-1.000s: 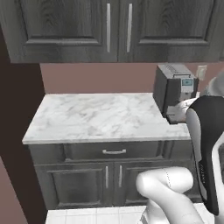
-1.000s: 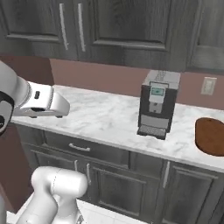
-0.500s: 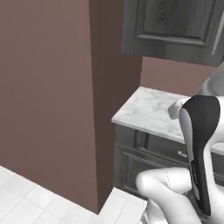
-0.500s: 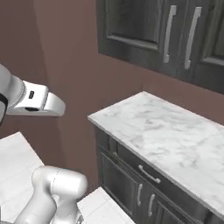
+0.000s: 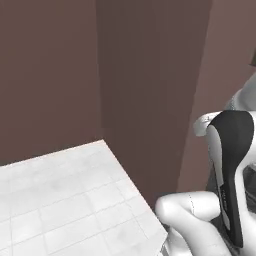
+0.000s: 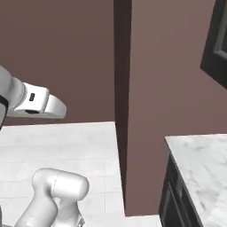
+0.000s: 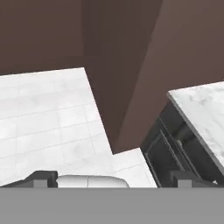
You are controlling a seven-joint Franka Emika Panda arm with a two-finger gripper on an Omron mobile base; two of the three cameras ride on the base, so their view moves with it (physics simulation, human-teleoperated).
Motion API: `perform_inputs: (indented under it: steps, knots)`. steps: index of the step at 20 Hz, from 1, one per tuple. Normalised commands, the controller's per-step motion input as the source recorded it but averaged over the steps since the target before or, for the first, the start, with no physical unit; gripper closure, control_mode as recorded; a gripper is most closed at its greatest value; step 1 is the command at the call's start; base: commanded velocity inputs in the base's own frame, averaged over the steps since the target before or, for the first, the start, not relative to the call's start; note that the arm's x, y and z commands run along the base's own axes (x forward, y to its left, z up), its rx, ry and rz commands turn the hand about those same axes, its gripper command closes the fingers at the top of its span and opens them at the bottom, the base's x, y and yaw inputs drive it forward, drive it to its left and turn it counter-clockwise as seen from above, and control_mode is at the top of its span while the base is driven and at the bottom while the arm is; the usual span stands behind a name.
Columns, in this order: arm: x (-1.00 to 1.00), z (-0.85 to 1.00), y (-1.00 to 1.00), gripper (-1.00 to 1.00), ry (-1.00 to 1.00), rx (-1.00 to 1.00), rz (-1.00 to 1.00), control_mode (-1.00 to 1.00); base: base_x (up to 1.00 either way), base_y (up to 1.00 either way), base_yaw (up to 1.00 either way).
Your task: Grab the spray bottle from the cabinet, then place it next to the cutting board for sanitizing. Then grab the dish brush from the countertop next to the sink and place it next to the cutting board.
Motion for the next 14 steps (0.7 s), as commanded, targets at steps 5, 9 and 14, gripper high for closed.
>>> perform_inputs:
  steps: [5,9,14]
  knots:
    - [0.0,0.0,0.0,-1.0,0.0,0.0,0.0,1.0,0.0,0.17,0.92]
    - [0.0,0.0,0.0,-1.0,0.0,0.0,0.0,1.0,0.0,0.21,0.9]
    - [0.0,0.0,0.0,-1.0,0.0,0.0,0.0,1.0,0.0,0.15,0.93]
